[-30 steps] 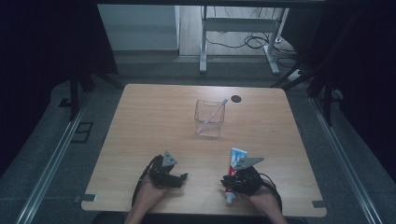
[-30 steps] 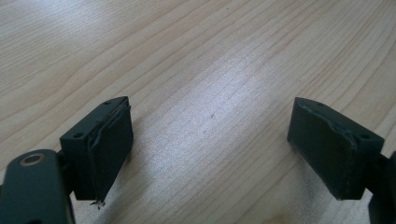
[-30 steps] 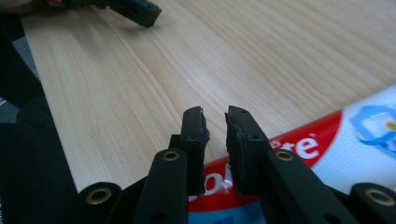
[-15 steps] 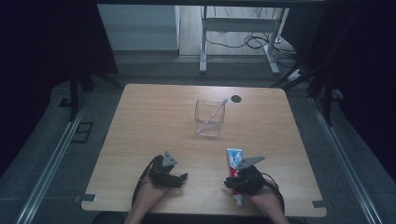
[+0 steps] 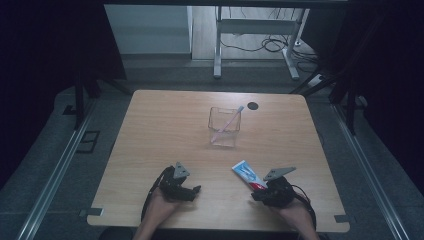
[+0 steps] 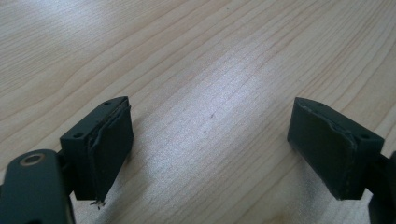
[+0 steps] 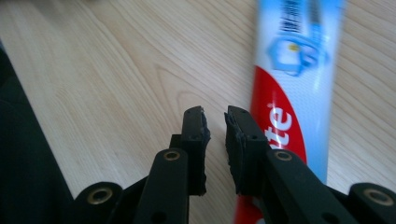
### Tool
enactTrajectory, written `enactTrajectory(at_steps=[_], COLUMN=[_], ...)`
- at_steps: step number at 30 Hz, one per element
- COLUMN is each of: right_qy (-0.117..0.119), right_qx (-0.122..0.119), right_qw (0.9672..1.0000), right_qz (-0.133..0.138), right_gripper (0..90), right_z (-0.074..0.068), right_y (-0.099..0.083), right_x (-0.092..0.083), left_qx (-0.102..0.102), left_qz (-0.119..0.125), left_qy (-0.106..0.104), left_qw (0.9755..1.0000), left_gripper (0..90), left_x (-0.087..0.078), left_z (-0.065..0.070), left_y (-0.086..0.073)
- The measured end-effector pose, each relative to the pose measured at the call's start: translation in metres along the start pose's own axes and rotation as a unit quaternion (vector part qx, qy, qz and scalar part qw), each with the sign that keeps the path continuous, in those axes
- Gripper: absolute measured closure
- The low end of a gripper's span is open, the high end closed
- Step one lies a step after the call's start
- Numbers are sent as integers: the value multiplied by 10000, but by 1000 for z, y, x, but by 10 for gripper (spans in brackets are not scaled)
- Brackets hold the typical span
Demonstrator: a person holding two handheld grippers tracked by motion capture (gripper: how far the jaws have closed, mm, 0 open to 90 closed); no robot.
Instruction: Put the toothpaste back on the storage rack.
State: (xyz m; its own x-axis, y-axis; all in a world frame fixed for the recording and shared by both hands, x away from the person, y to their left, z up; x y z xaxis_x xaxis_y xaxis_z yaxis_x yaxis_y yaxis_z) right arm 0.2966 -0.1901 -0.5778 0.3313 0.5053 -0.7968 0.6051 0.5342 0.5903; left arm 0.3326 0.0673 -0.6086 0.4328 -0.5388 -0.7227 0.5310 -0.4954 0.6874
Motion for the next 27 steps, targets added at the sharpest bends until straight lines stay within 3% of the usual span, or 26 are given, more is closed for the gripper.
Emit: enactTrajectory(at_steps=[9,15,20,27], right_qy=[-32,-247,-395,-462], right_qx=[-8,-28,19,-70], right_qw=[10000,9996,9992,9983], right_qz=[91,137,-18,-338], right_gripper=[698,616,531,477], right_z=[2,14,25,28], right_y=[5,12,10,8], right_x=[-8,-26,-31,-22], left_qx=[2,5,15,15], left_qz=[0,-4,-14,-14], left_qy=[1,0,-2,-1], left_qw=[10000,10000,10000,10000], left_gripper=[143,144,144,144], left_x=[0,0,0,0], left_z=[0,0,0,0], left_y=[0,0,0,0])
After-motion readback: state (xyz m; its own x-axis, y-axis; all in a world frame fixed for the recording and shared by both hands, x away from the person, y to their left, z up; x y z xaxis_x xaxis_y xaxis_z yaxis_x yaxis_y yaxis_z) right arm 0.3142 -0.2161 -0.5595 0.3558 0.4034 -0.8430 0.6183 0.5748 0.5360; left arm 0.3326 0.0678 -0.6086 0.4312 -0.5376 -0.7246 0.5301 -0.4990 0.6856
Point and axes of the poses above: each handheld gripper's, and its own axes: x roughly forward along the jaws, y roughly out of its top, z roughly to its right, the point moved 9 cm from there along x, roughly forward along the jaws, and after that the axes turned 4 degrees about -y, right-handed, at the moved point
